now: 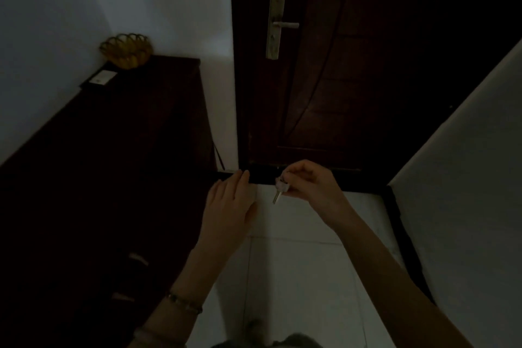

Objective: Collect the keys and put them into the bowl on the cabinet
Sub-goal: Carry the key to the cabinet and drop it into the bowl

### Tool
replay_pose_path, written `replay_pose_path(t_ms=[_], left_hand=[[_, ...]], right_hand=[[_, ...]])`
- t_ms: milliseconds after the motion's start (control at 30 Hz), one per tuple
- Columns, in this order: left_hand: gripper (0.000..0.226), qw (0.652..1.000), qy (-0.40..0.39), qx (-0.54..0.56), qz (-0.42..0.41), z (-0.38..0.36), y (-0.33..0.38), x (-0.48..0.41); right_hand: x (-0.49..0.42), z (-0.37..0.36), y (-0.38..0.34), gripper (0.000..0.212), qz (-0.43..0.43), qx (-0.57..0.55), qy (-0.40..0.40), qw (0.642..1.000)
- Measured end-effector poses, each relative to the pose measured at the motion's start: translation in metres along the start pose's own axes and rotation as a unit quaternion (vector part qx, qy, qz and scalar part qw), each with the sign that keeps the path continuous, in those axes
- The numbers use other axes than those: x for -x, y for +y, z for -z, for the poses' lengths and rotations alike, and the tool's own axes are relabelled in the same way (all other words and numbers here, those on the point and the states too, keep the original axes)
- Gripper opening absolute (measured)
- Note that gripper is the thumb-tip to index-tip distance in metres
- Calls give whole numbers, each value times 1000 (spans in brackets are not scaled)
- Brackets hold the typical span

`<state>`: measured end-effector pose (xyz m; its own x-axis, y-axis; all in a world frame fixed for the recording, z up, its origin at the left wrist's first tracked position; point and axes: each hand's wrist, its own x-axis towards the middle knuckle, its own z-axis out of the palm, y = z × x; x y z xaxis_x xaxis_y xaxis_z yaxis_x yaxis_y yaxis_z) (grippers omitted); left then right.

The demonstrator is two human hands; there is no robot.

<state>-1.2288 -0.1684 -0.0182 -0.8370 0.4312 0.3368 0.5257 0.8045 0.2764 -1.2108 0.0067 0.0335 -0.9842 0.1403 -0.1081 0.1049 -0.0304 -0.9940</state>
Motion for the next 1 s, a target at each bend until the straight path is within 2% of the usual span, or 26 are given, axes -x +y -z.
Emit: replay_pose_path(t_ms=[233,600,800,1000], left_hand=[[63,997,23,-23,76,-11,-50,-66],[58,972,60,-83,210,-34,-127,-208],[61,947,74,-130,283,-35,-170,-291],[65,918,61,-165,356,-33,-217,-329]], right_hand=[[-107,-8,-9,6,-11,18,-44,999],[-322,-42,-27,5,-14,13,-174,985],[-432,-72,-55,11,13,24,-278,960],[-510,-119,-62,7,15,35,-363,931]])
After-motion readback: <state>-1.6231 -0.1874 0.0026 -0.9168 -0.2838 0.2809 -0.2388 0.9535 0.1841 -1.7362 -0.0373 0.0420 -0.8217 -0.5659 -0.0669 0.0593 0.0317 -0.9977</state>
